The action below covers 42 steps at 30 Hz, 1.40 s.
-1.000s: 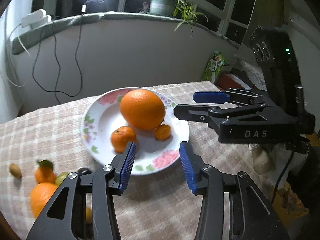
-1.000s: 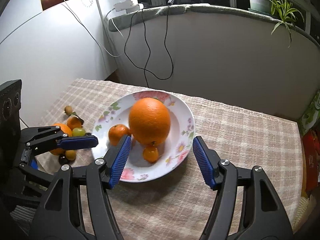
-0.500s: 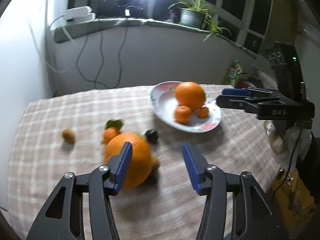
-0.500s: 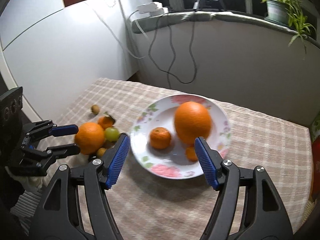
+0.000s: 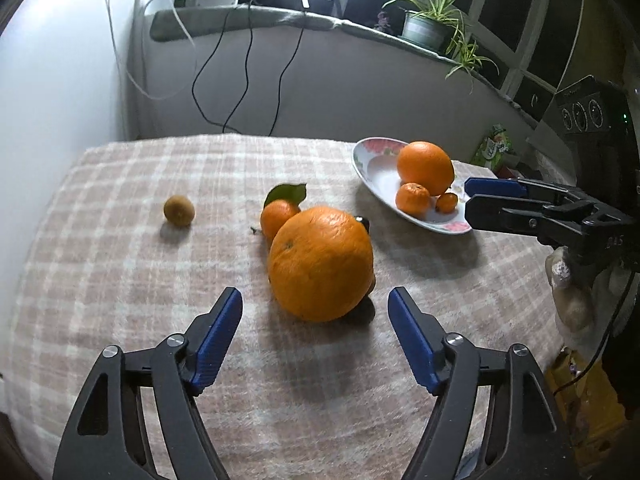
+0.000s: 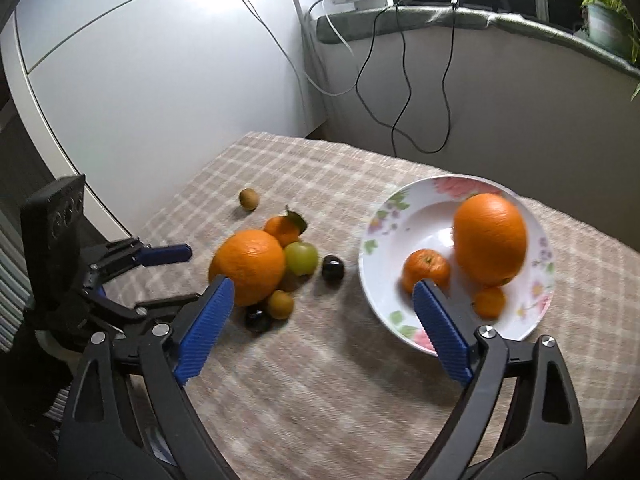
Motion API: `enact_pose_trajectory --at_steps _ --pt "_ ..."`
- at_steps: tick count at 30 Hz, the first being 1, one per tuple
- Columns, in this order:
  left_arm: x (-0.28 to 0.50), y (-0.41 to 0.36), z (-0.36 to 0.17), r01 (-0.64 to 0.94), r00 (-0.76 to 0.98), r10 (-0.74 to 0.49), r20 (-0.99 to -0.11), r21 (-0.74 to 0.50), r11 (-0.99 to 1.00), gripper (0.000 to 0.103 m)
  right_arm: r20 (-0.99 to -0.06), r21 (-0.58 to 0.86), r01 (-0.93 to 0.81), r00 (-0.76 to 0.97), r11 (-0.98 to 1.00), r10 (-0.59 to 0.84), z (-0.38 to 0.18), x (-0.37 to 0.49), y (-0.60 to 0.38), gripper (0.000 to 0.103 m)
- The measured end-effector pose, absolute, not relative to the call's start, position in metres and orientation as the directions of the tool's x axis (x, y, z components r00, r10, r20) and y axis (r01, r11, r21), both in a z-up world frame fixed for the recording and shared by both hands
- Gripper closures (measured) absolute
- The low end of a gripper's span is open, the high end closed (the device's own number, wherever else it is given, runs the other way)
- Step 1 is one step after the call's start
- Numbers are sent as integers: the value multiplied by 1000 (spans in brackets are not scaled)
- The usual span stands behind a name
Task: Organize fruits
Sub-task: 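Withdraw both tools from the plate toward the remaining fruit, then grasp the second large orange with the right tool and lift it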
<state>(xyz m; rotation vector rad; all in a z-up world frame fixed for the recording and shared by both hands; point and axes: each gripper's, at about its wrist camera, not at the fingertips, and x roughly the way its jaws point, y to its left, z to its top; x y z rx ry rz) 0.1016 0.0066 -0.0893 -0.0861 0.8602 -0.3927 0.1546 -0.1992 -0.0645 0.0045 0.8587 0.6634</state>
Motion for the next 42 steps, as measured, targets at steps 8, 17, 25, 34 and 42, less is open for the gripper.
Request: enact_pose_trajectory --at_steps 8,17,25,34,42 --pt "110 22 -101 255 554 -412 -723 -324 911 27 -715 279 -556 424 783 556 -65 155 -174 10" --pt "113 25 -104 234 549 -417 -725 -346 909 27 -724 274 -568 409 776 555 -67 156 -159 10" --pt "114 28 -104 240 550 -431 -715 -359 902 27 -726 282 -573 397 770 562 -68 157 -150 10" --pt "120 26 -107 245 531 -466 -707 -399 884 27 -724 360 -534 357 765 590 -74 170 -146 10" --pt "130 31 -114 225 501 -519 -693 -474 851 27 -738 379 -521 328 765 589 -80 178 -138 14"
